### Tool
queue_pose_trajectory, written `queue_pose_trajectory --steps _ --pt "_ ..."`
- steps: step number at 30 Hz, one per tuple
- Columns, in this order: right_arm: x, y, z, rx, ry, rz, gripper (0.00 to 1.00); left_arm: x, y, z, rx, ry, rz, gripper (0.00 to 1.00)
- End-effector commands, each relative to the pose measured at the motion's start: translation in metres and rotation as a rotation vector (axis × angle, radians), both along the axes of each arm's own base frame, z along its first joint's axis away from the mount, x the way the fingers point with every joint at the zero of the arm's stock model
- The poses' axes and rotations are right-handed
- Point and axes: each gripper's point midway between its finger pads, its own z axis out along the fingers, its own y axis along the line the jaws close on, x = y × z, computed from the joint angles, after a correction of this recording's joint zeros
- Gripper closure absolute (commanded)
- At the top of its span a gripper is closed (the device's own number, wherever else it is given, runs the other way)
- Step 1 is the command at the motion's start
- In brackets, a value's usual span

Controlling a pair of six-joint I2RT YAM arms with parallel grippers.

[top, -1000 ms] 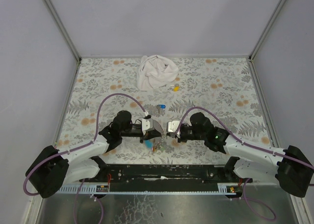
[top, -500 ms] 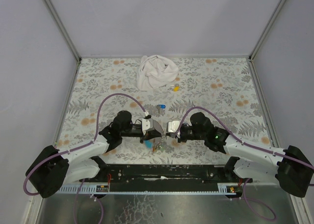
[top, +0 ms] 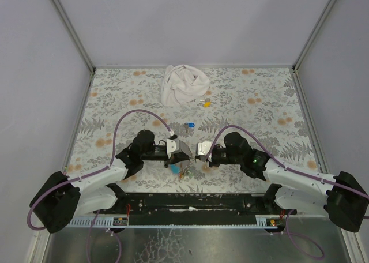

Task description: Put the keys on the keyring

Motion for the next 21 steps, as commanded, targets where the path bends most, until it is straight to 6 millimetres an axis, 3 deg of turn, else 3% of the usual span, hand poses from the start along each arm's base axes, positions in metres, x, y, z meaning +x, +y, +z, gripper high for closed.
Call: queue_pose_trajectory --steps 1,21 --pt "0.0018 0.0043 0.0168 0.05 -0.039 -0.002 1.0 0.0053 -0.0044 0.0182 -0.053 -0.062 0.009 1.0" --pt "-0.0015 0.0068 0.0157 0.046 -0.025 0.022 1.0 0.0056 -0.0045 0.0187 -0.055 -0.059 0.012 1.0"
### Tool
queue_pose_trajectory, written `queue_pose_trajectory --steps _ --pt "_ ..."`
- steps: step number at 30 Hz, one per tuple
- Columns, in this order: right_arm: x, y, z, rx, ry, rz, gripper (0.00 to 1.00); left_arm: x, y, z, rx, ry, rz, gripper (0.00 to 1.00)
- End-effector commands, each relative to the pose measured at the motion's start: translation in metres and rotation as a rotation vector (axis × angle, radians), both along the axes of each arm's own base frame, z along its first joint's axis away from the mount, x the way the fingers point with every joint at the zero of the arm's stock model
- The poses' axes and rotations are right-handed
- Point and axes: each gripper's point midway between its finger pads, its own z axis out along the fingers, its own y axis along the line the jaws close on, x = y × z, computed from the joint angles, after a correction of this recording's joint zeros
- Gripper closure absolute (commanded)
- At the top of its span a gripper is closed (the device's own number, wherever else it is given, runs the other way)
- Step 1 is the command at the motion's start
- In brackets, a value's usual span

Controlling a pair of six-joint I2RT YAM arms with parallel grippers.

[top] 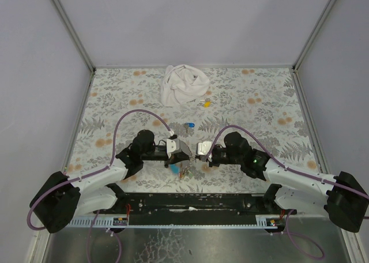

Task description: Put the keys on the keyring

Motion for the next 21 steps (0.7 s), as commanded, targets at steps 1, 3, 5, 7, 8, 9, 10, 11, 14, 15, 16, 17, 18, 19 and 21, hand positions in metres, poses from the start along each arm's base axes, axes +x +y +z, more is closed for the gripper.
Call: queue_pose_trajectory --steps 1,3,5,7,8,9,10,11,14,15,16,17,18,19,21 --pt "-0.0027 0.0071 0.0137 0.043 -0.02 0.028 1.0 0.0053 -0.0046 0.0181 -0.054 -0.059 0.011 1.0" --pt "-0.0021 0.0064 0.0143 0.044 -0.024 0.024 1.0 0.0065 -0.0041 0.0179 -0.053 -0.06 0.018 1.0" --pt "-0.0021 0.006 0.0148 0.046 -0.025 0.022 1.0 0.0075 -0.0036 0.0176 -0.052 -0.061 0.025 1.0" --pt "-0.0025 0.006 0.0154 0.048 -0.026 0.024 1.0 0.0078 -0.0035 0.0178 -0.052 -0.061 0.028 1.0" --pt "-0.0025 0.0062 0.015 0.046 -0.025 0.024 1.0 0.008 -0.0035 0.0174 -0.051 -0.061 0.028 1.0" --pt "-0.0024 0.0059 0.0145 0.046 -0.025 0.023 1.0 0.0077 -0.0037 0.0173 -0.051 -0.061 0.026 1.0" --pt "-0.0025 0.0062 0.0154 0.048 -0.025 0.025 1.0 0.0073 -0.0038 0.0173 -0.051 -0.061 0.024 1.0" --pt "-0.0027 0.0062 0.0152 0.047 -0.025 0.025 1.0 0.0077 -0.0038 0.017 -0.051 -0.059 0.026 1.0" --pt "-0.0018 0.0064 0.0153 0.048 -0.024 0.021 1.0 0.0052 -0.0046 0.0179 -0.054 -0.058 0.01 1.0" --pt "-0.0018 0.0064 0.0149 0.047 -0.024 0.02 1.0 0.0046 -0.0048 0.0179 -0.055 -0.058 0.006 1.0" --pt "-0.0016 0.0065 0.0148 0.047 -0.024 0.019 1.0 0.0038 -0.0051 0.0179 -0.056 -0.057 0.001 1.0" --pt "-0.001 0.0066 0.0149 0.047 -0.023 0.016 1.0 0.0031 -0.005 0.0178 -0.056 -0.056 -0.003 1.0" --pt "-0.001 0.0068 0.0147 0.048 -0.021 0.016 1.0 0.0031 -0.0055 0.0184 -0.057 -0.057 -0.006 1.0" --pt "-0.0008 0.0071 0.0146 0.047 -0.02 0.016 1.0 0.0024 -0.0057 0.0183 -0.058 -0.056 -0.009 1.0" --pt "-0.0006 0.0073 0.0137 0.044 -0.018 0.015 1.0 0.002 -0.0058 0.0187 -0.059 -0.055 -0.013 1.0"
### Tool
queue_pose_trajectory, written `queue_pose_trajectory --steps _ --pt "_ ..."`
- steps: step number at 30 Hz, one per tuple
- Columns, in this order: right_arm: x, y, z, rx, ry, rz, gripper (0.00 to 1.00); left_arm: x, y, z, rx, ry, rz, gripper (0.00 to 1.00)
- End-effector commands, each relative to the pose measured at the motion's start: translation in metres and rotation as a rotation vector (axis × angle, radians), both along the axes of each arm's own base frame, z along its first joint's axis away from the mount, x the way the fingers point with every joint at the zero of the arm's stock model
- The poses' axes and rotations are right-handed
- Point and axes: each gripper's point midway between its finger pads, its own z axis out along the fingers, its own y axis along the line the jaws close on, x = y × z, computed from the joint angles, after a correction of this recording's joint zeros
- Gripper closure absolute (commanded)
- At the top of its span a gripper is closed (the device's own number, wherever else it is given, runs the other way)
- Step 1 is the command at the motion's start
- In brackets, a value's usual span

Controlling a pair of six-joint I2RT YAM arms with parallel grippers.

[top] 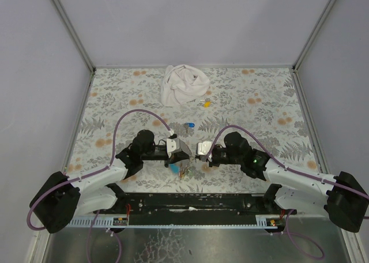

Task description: Put the keys on the keyring

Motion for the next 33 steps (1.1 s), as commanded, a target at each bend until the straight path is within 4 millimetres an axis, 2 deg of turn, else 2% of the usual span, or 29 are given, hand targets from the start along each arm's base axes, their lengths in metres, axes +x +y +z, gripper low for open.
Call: queue_pose_trajectory --steps 1,33 --pt "-0.0007 0.0073 0.0134 0.044 -0.017 0.015 1.0 -0.0021 -0.0068 0.0193 -0.063 -0.053 -0.037 1.0" --pt "-0.0033 0.0108 0.0153 0.055 -0.006 0.035 1.0 -0.0042 -0.0091 0.0192 -0.071 -0.042 -0.052 1.0"
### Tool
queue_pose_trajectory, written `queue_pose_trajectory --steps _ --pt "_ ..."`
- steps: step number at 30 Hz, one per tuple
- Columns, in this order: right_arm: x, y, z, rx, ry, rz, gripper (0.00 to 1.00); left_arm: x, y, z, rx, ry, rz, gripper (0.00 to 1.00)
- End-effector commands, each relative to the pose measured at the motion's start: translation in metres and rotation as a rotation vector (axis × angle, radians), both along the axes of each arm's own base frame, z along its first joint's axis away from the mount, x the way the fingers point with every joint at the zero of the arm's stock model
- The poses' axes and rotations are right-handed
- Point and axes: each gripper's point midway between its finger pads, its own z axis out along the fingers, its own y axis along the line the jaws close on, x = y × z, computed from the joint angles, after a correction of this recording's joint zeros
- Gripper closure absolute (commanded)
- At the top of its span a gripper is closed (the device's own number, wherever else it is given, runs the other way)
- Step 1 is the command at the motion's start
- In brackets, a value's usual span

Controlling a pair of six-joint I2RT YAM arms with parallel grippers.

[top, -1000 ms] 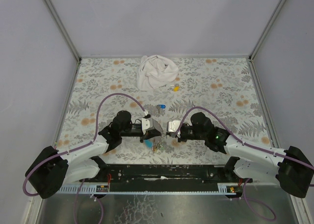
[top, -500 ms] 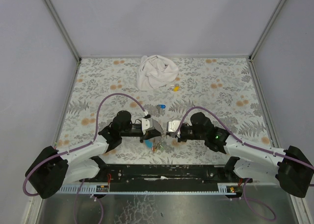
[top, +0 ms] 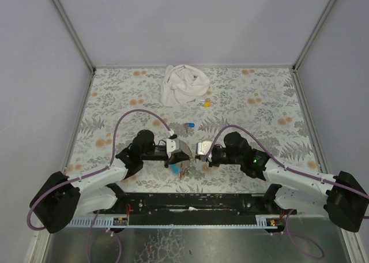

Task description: Put the keys on the keyring

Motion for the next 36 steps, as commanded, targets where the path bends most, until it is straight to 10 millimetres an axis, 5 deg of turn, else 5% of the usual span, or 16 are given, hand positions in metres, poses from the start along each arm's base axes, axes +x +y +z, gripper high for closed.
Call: queue_pose_trajectory --steps 1,36 --pt "-0.003 0.011 0.016 0.057 -0.013 0.036 1.0 0.0 -0.009 0.019 -0.068 -0.052 -0.029 1.0" --pt "0.007 0.001 0.016 0.034 -0.037 -0.043 1.0 0.009 -0.004 0.017 -0.053 -0.081 0.04 1.0"
